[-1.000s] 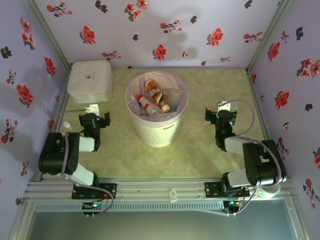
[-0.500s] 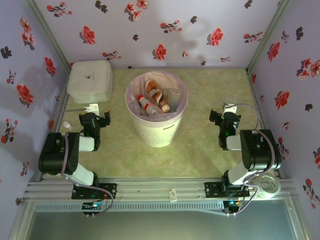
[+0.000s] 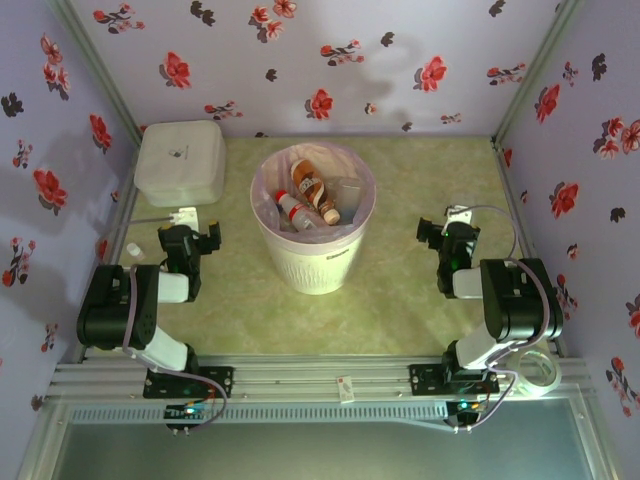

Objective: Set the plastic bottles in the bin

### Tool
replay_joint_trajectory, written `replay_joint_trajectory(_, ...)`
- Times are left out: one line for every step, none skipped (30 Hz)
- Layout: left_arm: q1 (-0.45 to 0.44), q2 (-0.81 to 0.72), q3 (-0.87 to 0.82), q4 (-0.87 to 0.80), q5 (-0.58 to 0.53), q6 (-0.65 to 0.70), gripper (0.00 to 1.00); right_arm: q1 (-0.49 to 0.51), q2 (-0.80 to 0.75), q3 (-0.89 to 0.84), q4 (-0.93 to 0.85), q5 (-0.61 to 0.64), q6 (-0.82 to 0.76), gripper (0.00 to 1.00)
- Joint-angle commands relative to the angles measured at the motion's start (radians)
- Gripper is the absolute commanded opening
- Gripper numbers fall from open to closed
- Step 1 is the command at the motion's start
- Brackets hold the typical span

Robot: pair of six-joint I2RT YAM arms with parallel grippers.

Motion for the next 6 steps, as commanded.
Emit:
replay_joint_trajectory(0.007,0.001,0.019,0.030,0.004,-0.004,1.00,-0.008,0.000,0.025,-0.009,-0.010,0.013,0.99)
replay_joint_trajectory(0.007,0.001,0.019,0.030,0.005,-0.004,1.00,-0.007,0.000,0.023,-0.009,-0.011,0.013,0.99)
replay_joint_trajectory(0.008,0.001,0.019,0.030,0.004,-0.005,1.00,-0.008,-0.001,0.022,-0.007,-0.011,0.013,0.99)
replay_joint_trajectory(0.008,0.001,0.019,0.030,0.005,-0.003,1.00,-0.008,-0.003,0.019,-0.003,-0.007,0.012,0.99)
replay_joint_trajectory(0.007,0.002,0.019,0.031,0.005,-0.004,1.00,-0.008,-0.002,0.016,0.003,-0.006,0.010,0.99)
replay_joint_trajectory(0.008,0.001,0.018,0.032,0.005,-0.003,1.00,-0.007,-0.002,0.016,0.004,-0.006,0.010,0.99)
